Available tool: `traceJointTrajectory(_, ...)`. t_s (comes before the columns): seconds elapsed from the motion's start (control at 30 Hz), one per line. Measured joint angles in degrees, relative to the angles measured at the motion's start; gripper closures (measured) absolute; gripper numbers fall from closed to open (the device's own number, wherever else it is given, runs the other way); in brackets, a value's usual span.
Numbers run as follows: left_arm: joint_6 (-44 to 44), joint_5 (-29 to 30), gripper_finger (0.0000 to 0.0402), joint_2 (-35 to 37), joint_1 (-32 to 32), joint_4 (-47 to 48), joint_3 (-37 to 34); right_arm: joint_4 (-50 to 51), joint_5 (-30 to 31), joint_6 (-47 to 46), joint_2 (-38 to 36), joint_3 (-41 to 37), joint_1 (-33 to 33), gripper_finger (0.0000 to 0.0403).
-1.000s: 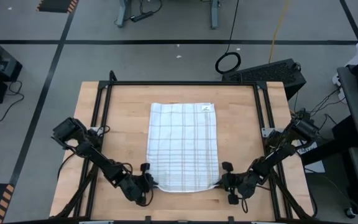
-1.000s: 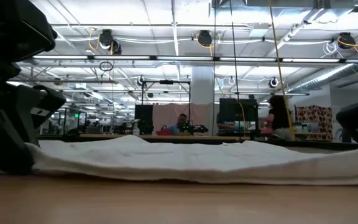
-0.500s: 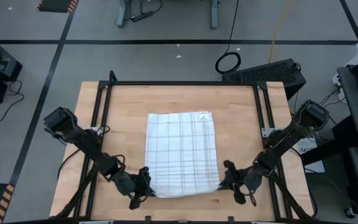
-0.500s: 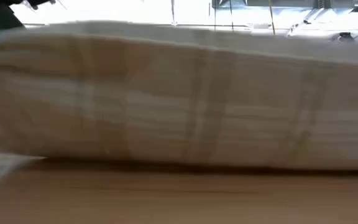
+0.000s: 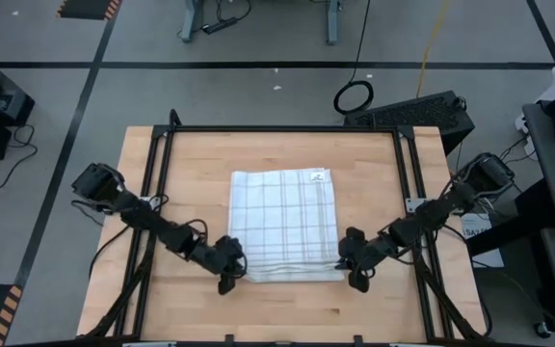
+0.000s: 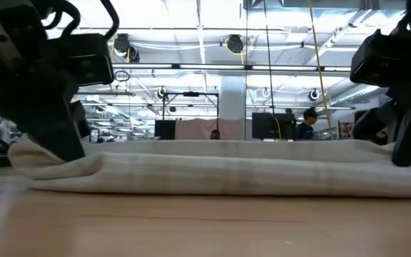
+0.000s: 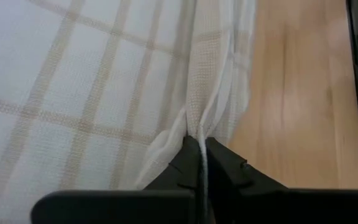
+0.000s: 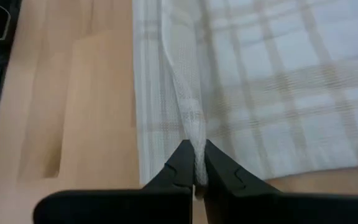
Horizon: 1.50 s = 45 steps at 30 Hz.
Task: Roll towel
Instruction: Roll the white towel
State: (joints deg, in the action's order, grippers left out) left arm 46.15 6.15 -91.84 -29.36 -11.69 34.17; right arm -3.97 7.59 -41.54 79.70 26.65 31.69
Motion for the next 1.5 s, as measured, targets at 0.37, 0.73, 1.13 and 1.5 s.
traceJointTrajectory(0.37, 2.8, 2.8, 0.0229, 0.0, 1.2, 0.6, 0.0, 0.2, 14.2, 3.2, -0.5, 0.0, -0.1, 0.0311)
traceJointTrajectory(0.73, 4.6, 4.8, 0.0199, 0.0, 1.4, 0.6, 0.0, -2.8, 16.6, 15.0, -6.2, 0.0, 7.5, 0.0209)
traceJointTrajectory(1.13, 6.1, 6.1, 0.0186, 2.5, 2.1, 2.4, 0.0, -25.6, 31.2, 15.2, 15.7, 0.0, 12.4, 0.0172)
traceJointTrajectory(1.5, 2.9, 10.9, 0.0157, 20.3, 0.4, 19.0, 0.0, -28.6, 29.2, 5.6, 23.3, 0.2, 10.3, 0.017)
